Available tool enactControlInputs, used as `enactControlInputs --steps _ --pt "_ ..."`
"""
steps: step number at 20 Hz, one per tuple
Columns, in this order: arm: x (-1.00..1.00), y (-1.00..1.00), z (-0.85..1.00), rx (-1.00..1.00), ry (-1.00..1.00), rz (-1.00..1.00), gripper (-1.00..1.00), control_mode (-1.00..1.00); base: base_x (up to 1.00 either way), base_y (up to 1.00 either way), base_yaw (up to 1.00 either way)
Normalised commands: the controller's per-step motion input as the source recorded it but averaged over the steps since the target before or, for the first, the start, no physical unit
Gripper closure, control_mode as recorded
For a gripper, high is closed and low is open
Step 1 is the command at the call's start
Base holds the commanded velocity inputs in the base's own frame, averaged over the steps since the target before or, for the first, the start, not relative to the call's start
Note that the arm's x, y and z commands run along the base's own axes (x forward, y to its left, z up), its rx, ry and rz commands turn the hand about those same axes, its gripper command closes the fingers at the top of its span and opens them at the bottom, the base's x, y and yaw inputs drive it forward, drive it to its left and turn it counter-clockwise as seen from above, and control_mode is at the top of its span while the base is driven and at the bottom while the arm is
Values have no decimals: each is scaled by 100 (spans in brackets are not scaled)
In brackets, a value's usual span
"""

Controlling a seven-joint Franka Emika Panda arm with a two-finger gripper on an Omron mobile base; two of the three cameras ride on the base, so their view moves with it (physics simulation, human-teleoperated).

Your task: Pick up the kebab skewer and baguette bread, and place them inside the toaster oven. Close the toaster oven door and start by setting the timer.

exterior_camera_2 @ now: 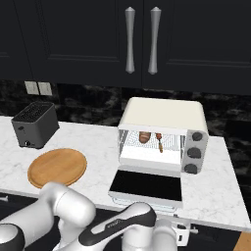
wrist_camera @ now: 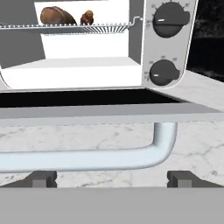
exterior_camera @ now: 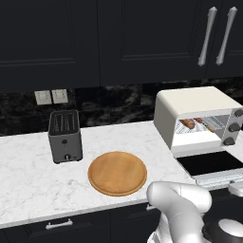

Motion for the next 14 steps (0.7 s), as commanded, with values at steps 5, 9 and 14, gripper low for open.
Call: enactControlInputs --steps 5,9,14 --pt "13 2 -21 0 1 0 -100 -100 0 0 0" --pt "22 4 -4 0 1 0 -100 -100 0 0 0" --pt "26 2 0 0 0 0 -100 -100 0 0 0"
